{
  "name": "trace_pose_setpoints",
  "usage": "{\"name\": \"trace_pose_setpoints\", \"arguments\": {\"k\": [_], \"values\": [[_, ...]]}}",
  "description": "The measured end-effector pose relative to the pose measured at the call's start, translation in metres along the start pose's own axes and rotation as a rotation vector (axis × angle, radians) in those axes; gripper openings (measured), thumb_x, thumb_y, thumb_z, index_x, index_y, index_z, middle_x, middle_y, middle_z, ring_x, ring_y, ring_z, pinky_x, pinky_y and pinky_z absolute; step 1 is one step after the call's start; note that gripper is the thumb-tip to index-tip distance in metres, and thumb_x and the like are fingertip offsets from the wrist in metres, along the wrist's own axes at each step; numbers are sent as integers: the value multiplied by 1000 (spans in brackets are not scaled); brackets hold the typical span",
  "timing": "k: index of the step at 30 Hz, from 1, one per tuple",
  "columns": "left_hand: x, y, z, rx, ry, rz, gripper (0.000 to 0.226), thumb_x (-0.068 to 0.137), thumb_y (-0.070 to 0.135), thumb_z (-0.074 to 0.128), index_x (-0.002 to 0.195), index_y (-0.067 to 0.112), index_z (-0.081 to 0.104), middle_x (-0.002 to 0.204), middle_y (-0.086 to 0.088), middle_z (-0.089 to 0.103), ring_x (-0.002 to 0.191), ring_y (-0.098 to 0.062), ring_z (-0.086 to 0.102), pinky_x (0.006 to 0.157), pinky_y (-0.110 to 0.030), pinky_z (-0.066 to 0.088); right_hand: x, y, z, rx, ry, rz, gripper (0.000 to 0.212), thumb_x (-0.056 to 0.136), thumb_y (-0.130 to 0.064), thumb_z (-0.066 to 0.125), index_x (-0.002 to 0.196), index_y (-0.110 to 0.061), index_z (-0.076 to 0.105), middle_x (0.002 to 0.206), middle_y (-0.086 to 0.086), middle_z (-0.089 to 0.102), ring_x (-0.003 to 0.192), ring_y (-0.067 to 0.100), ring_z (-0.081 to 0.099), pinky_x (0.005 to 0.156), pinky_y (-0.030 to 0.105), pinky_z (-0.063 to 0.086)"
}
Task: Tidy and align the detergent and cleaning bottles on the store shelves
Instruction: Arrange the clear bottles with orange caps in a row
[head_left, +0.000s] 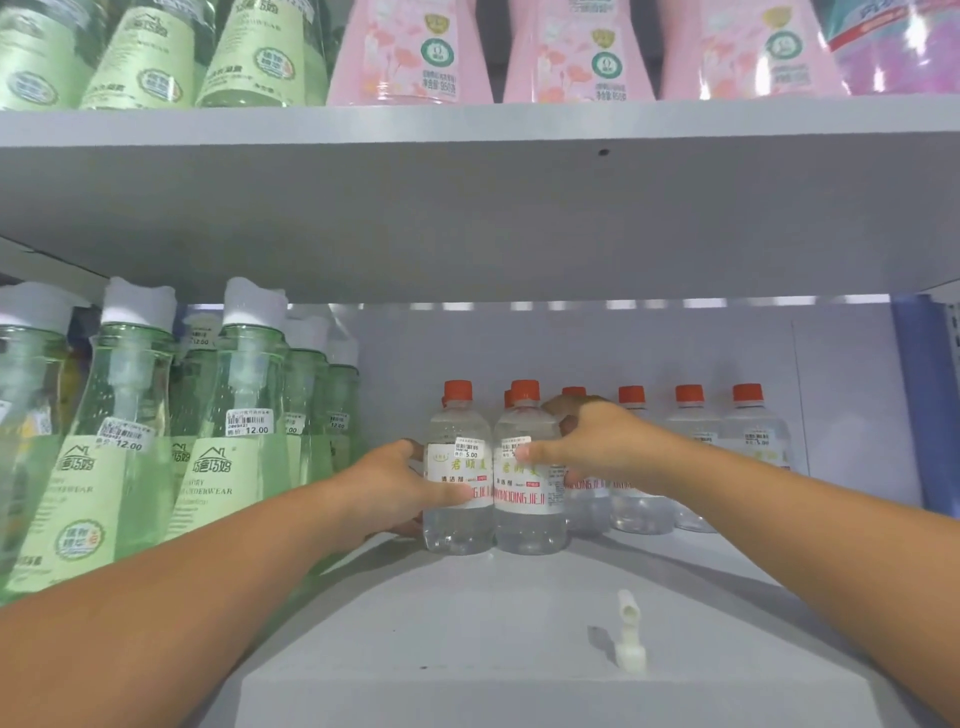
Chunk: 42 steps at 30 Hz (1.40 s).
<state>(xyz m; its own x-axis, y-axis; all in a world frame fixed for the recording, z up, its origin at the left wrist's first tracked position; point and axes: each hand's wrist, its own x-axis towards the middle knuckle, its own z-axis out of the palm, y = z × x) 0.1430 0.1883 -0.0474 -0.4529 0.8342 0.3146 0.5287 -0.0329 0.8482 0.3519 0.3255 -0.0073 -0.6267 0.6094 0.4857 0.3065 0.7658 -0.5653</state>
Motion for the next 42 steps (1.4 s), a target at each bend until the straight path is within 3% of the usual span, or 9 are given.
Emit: {"name": "trace_pose_setpoints", "arguments": {"k": [5, 11, 16, 20, 24, 31, 35, 39, 42], "values": [[1, -1, -3, 63, -3, 2, 60, 75, 31, 91, 124, 20, 58, 110, -1, 75, 100, -21, 75, 96, -44, 58, -1, 4, -5, 58, -39, 6, 72, 85, -42, 83, 146, -22, 52, 102, -18, 63, 89, 3, 68, 67, 13, 53], [-3, 3, 0, -16, 4, -19, 57, 74, 29, 93, 116, 23, 55, 94, -1, 80, 81, -20, 79, 77, -40, 65, 0, 6, 1, 117, -30, 41, 70, 83, -43, 84, 142, -22, 55, 107, -10, 70, 97, 13, 72, 85, 32, 63], [-8, 5, 0, -26, -6, -36, 47, 84, 17, 85, 122, 13, 57, 109, -10, 75, 91, -28, 78, 89, -49, 62, -1, 4, 0, 124, -53, 49, 66, 87, -39, 81, 144, -21, 53, 100, -17, 67, 82, 5, 74, 60, 16, 58], [-10, 8, 2, -1, -16, -48, 51, 87, 27, 82, 129, 16, 54, 112, -5, 75, 96, -25, 77, 90, -46, 61, -3, 4, 0, 121, -60, 77, 63, 87, -40, 81, 141, -20, 55, 119, -6, 73, 93, 11, 74, 68, 21, 61], [-14, 11, 2, 13, 11, -47, 55, 83, 34, 85, 125, 24, 51, 98, -2, 79, 88, -23, 78, 82, -43, 64, -3, 4, 6, 171, -49, 107, 58, 83, -38, 84, 133, -19, 59, 114, -1, 75, 102, 18, 74, 87, 42, 63], [-12, 10, 3, -62, -12, -83, 40, 90, 19, 79, 121, 15, 55, 103, -11, 78, 93, -31, 78, 87, -53, 61, -4, 11, 13, 254, -54, 139, 38, 84, -34, 84, 116, -22, 67, 99, -7, 80, 89, 11, 78, 77, 38, 66], [-27, 27, 2, -9, -73, -130, 30, 94, 29, 75, 116, 16, 60, 109, -5, 76, 92, -28, 75, 92, -47, 59, -21, 1, 6, 227, -37, 171, 61, 85, -39, 83, 133, -11, 60, 121, 1, 73, 105, 18, 72, 88, 39, 63], [-61, 44, 1, 47, -64, -186, 70, 92, 47, 72, 145, 10, 46, 144, -12, 54, 112, -33, 63, 89, -46, 57, -62, -9, -16, 193, 15, 215, 70, 91, -40, 76, 145, -6, 47, 130, 3, 63, 107, 20, 67, 80, 32, 62], [-106, 47, 14, 117, 28, -125, 84, 84, 60, 74, 149, 15, 45, 132, -5, 61, 109, -26, 67, 99, -45, 56, -105, -11, -28, 303, 6, 192, 48, 93, -38, 75, 127, -7, 61, 122, 7, 66, 105, 23, 68, 86, 38, 63]]}}
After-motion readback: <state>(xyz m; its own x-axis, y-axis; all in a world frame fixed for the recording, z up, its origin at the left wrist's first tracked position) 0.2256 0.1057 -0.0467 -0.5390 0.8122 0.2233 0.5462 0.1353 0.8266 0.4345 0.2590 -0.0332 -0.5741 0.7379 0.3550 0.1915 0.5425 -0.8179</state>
